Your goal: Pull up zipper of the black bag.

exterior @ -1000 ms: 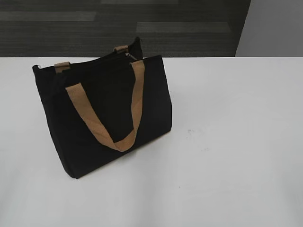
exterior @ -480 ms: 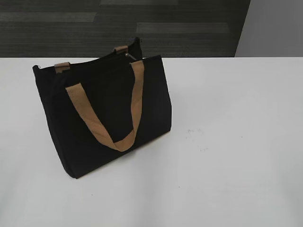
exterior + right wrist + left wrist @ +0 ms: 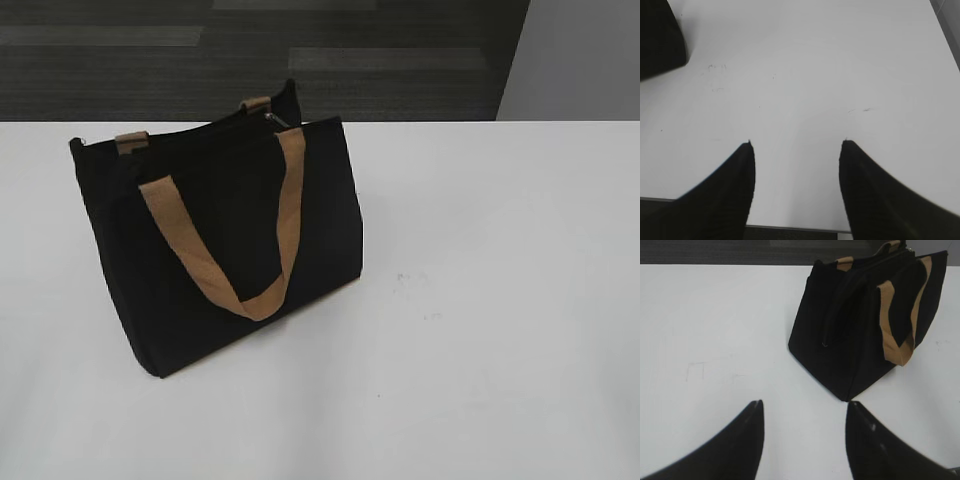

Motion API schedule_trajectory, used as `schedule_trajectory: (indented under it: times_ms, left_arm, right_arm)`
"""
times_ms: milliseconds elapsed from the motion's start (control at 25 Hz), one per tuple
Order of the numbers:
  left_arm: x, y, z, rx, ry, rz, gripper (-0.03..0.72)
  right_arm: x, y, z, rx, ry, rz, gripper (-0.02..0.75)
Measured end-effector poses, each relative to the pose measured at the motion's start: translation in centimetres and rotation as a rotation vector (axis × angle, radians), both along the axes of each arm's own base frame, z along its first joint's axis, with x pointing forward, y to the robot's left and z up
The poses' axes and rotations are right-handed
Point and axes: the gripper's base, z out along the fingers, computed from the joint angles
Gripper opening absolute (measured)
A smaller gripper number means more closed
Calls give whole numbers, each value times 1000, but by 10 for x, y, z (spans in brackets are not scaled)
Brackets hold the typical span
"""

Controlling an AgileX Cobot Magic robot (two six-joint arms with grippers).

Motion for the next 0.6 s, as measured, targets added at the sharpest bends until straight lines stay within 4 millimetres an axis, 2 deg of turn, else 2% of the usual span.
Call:
schedule_trajectory:
  times_ms: [600]
  left_arm:
    - [0, 0, 0, 0, 0, 1, 396]
  right_arm:
    - [0, 0, 0, 1, -1, 1, 424]
